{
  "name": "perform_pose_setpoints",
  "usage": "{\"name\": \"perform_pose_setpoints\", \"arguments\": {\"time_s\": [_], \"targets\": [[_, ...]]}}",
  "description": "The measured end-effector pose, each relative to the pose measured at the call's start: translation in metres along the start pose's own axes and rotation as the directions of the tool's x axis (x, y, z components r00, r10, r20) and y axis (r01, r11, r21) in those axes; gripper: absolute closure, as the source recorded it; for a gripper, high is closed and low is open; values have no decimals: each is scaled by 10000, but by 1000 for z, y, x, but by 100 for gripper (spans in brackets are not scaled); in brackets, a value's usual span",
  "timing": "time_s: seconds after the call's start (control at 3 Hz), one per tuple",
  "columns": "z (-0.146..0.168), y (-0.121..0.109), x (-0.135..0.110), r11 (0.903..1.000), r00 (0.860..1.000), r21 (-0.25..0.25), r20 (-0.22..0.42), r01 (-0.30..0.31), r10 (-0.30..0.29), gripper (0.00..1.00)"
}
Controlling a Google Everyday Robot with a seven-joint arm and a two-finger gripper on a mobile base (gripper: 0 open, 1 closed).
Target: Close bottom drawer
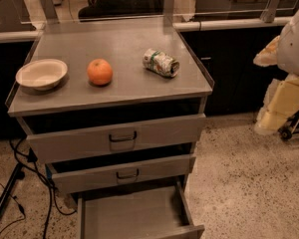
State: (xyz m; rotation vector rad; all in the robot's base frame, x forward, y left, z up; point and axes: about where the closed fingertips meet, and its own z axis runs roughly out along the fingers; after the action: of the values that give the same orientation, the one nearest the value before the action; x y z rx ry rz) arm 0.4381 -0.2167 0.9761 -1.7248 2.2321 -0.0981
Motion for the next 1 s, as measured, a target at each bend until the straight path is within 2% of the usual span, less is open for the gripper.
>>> {"name": "perform_pose_setpoints", "arguments": {"time_s": [0.67, 1.0], "targets": [[0, 0, 0, 10000, 10000, 1, 0, 0, 0, 66], [0, 0, 0, 10000, 10000, 1, 0, 0, 0, 97]]}}
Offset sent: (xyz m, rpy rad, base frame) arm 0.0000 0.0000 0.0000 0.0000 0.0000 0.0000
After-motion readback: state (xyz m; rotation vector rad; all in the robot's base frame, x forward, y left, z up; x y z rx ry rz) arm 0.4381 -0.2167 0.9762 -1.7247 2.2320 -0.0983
